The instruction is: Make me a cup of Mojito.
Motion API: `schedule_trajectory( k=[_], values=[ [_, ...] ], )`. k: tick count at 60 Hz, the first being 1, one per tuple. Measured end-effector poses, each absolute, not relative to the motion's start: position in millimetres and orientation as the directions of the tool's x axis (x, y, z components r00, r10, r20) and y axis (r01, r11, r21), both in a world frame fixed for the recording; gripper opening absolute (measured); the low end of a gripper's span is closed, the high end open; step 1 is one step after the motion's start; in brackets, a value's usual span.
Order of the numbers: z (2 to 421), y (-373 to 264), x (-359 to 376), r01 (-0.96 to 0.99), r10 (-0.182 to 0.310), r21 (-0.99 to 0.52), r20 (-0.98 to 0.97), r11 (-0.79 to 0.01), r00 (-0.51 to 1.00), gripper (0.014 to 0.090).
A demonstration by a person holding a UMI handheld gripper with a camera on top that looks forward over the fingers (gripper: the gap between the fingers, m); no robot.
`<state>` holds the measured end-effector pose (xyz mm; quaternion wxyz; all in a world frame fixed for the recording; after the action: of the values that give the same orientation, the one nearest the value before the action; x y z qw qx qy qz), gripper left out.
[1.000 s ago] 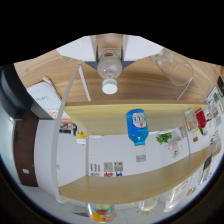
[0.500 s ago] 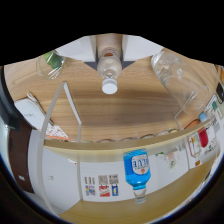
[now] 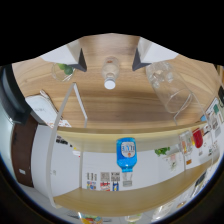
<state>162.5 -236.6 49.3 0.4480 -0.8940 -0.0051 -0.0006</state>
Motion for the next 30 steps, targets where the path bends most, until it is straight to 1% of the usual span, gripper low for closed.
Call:
schedule_trajectory(
  k=[7,10,21,27,30],
  values=[
    [81,-252,153,0.01,-0.004,-0.817,0.015,-0.576,1.0,0.0852],
    [94,-261,148,0.001,-0.019,-0.82,0.014,-0.572,1.0,0.0853],
    [137,-297,111,-0.022,-0.041,-0.848,-0.001,-0.53,0.999,0.0853],
    [149,-315,88,-0.031,-0.05,-0.858,-0.007,-0.513,0.999,0.085],
    [148,-323,77,-0.031,-0.055,-0.854,-0.002,-0.52,0.998,0.0848]
  ],
)
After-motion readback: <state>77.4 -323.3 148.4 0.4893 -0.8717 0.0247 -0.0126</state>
